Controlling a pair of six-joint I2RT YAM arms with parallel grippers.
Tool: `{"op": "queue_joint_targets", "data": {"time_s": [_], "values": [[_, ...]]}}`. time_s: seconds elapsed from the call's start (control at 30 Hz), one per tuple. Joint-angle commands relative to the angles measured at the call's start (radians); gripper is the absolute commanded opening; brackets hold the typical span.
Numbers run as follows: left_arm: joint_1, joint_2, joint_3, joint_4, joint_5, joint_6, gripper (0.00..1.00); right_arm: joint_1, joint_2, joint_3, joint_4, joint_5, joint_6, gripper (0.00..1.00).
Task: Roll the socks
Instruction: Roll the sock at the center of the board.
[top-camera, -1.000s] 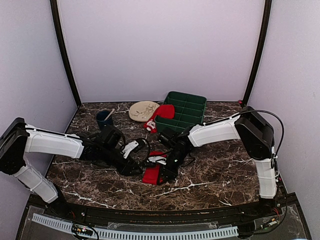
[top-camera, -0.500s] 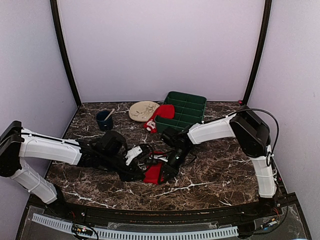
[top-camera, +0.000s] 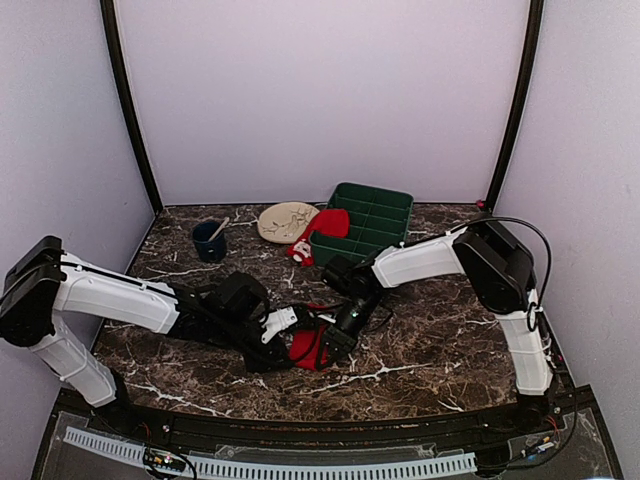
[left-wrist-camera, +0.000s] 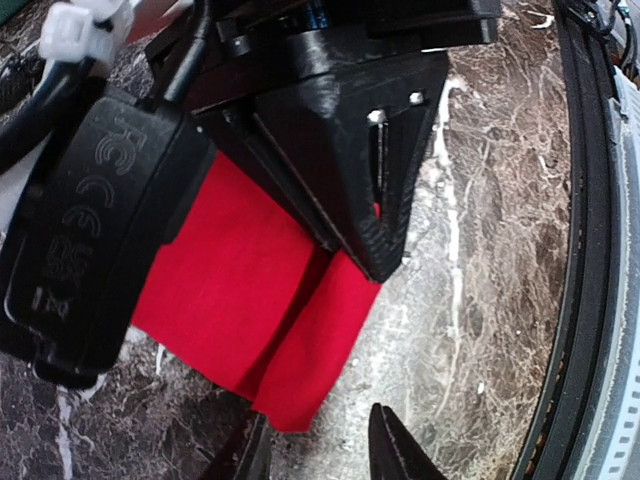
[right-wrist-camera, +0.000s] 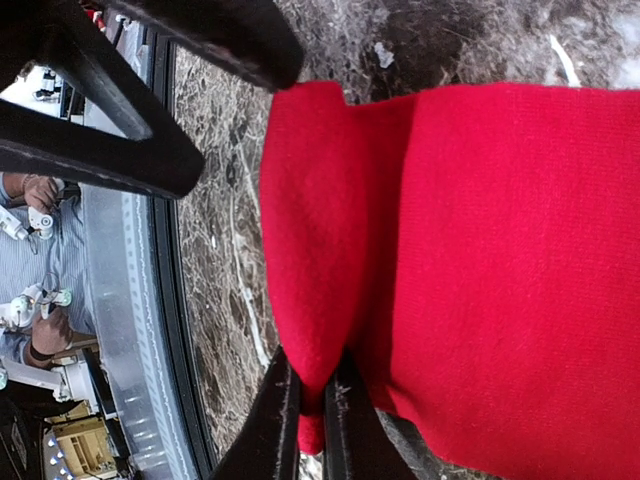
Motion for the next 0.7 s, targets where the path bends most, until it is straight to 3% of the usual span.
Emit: {"op": "queue_joint_targets", "data": {"time_s": [0.0,0.67], "values": [[-0.005,0.029,0.050,-0.013,-0.024,0.044,0.37,-0.011,0.026,0.032,-0.030,-0.035,-0.009,0.07],[-0.005,0.130,0.105,-0.058,0.038,0.114,0.37,-0.020,0.044,0.048,-0.053,-0.064,-0.024,0.06]]}}
